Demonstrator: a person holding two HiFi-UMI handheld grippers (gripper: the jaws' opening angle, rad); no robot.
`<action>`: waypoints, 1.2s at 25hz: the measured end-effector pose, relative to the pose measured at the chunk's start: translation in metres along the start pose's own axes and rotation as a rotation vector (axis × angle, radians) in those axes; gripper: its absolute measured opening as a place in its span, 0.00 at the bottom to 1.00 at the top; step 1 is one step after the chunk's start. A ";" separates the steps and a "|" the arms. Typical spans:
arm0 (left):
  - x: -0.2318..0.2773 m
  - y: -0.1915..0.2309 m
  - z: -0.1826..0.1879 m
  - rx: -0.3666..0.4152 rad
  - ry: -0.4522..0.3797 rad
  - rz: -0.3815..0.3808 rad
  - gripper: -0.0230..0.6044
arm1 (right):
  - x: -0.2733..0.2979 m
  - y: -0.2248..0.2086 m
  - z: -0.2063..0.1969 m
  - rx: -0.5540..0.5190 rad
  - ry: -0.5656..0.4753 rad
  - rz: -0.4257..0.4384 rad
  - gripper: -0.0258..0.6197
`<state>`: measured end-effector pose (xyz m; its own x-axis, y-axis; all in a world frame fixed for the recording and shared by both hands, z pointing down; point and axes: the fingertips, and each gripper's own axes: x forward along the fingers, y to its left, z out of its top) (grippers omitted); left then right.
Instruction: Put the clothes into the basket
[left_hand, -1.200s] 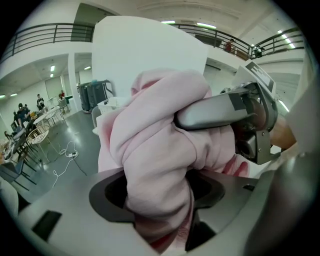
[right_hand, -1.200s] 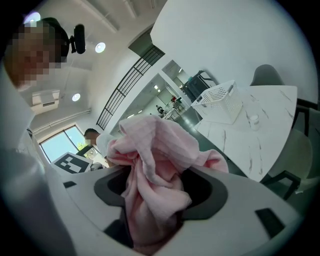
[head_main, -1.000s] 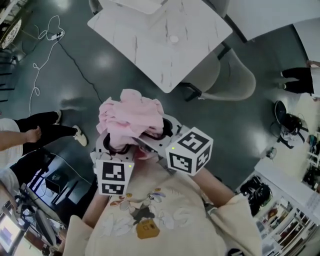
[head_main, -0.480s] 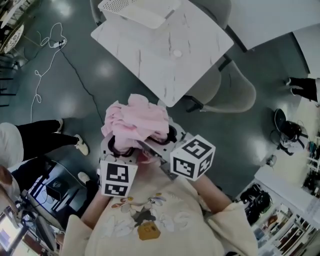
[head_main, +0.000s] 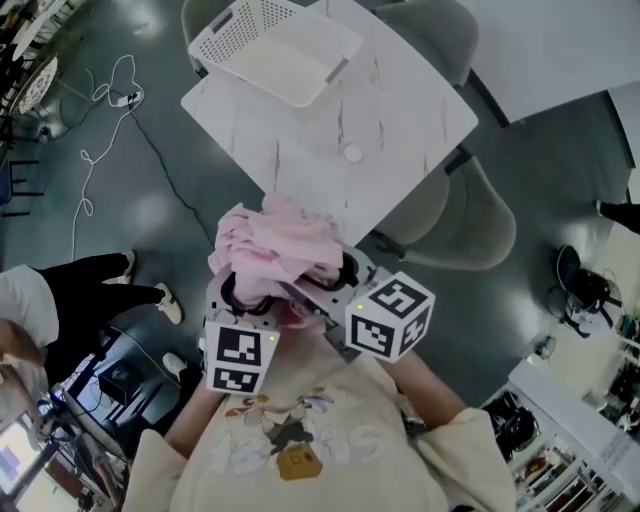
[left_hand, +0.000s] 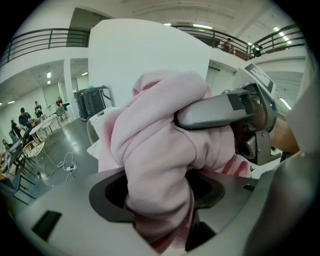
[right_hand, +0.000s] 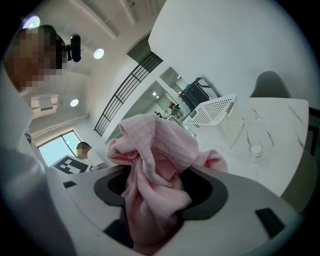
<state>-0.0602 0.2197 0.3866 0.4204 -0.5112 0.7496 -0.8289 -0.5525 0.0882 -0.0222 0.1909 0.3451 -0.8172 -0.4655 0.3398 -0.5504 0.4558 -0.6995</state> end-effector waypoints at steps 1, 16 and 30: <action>0.009 -0.001 0.009 -0.001 0.007 -0.001 0.51 | -0.001 -0.009 0.008 0.010 0.003 0.000 0.47; 0.080 -0.009 0.089 -0.042 0.051 0.076 0.51 | -0.013 -0.089 0.085 0.037 0.038 0.086 0.47; 0.084 0.016 0.125 -0.039 0.002 0.110 0.51 | 0.004 -0.088 0.125 -0.012 0.036 0.117 0.47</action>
<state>0.0076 0.0860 0.3691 0.3252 -0.5663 0.7573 -0.8840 -0.4665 0.0307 0.0448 0.0541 0.3292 -0.8817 -0.3807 0.2788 -0.4525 0.5144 -0.7284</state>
